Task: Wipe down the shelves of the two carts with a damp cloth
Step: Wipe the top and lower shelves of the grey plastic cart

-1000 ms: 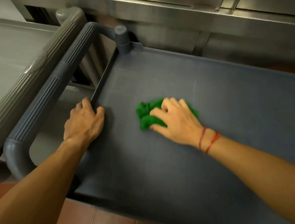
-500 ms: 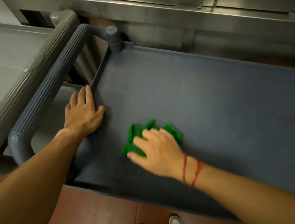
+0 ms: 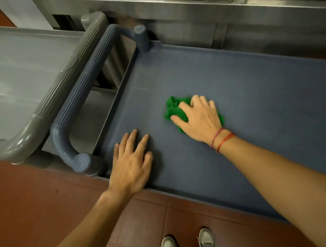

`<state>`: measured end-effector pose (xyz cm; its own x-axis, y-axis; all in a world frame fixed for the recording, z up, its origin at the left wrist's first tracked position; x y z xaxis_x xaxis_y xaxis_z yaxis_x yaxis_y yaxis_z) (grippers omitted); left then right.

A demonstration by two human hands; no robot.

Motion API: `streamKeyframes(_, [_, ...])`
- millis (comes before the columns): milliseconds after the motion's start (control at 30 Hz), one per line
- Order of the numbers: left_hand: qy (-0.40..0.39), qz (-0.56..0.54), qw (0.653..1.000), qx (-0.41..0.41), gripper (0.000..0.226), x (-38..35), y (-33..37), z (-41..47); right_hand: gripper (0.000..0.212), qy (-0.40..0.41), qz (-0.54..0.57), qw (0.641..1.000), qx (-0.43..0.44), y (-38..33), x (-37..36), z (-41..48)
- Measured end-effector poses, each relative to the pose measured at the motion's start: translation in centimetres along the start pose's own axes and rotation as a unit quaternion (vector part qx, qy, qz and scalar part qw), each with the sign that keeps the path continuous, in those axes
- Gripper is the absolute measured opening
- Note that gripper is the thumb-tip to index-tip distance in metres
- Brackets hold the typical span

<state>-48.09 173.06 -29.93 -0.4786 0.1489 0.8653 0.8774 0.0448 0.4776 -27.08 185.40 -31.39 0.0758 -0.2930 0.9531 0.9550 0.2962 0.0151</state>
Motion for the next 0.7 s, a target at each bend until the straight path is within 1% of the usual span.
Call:
streamKeyframes(100, [0.01,0.011,1.0,0.008,0.073,-0.3,0.6,-1.0,0.056,0.003,0.035,0.999,-0.01,-1.3,0.5,-0.9])
streamKeyframes(200, [0.03,0.041,0.999,0.016,0.067,-0.4,1.0,-1.0,0.05,0.009,0.078,0.997,0.018,-3.3,2.2,-4.2])
streamKeyframes(267, [0.027,0.051,0.998,0.019,0.066,-0.3,1.1,-0.8,0.044,0.004,0.108,0.992,0.059,-4.8,3.7,-7.7])
streamKeyframes(333, [0.026,0.05,0.998,0.019,0.068,-0.2,1.3,-0.7,0.039,-0.012,0.136,0.983,0.119,-5.8,4.9,-11.0])
streamKeyframes(400, [0.025,0.055,0.998,0.016,0.067,-0.2,1.3,-0.8,0.038,-0.029,0.167,0.971,0.167,-5.8,5.3,-12.7])
streamKeyframes(467, [0.027,0.062,0.998,0.013,0.066,-0.3,1.3,-0.8,0.04,-0.025,0.184,0.96,0.21,-5.0,5.0,-12.3])
streamKeyframes(567, [0.025,0.072,0.997,0.011,0.066,-0.4,1.2,-0.6,0.041,0.018,0.166,0.946,0.277,-3.6,3.6,-10.1])
streamKeyframes(633, [0.03,0.076,0.997,0.01,0.065,-0.5,1.1,-0.5,0.04,0.045,0.135,0.951,0.275,-2.2,2.3,-7.8])
streamKeyframes(700, [0.031,0.078,0.996,0.012,0.061,-0.6,1.1,-0.5,0.039,0.065,0.095,0.969,0.22,0.0,0.9,-4.8])
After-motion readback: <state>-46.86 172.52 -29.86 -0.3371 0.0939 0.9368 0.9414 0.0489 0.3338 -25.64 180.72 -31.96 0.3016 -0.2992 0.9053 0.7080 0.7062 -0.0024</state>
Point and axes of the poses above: each hand's wrist, its own z-axis towards the middle knuckle, its own x-axis out of the back of the hand, y = z × x, the point moved 2 cm from there along z, towards the middle knuckle, and after that the axes turned 9 degrees about -z, right-handed, at the moved point
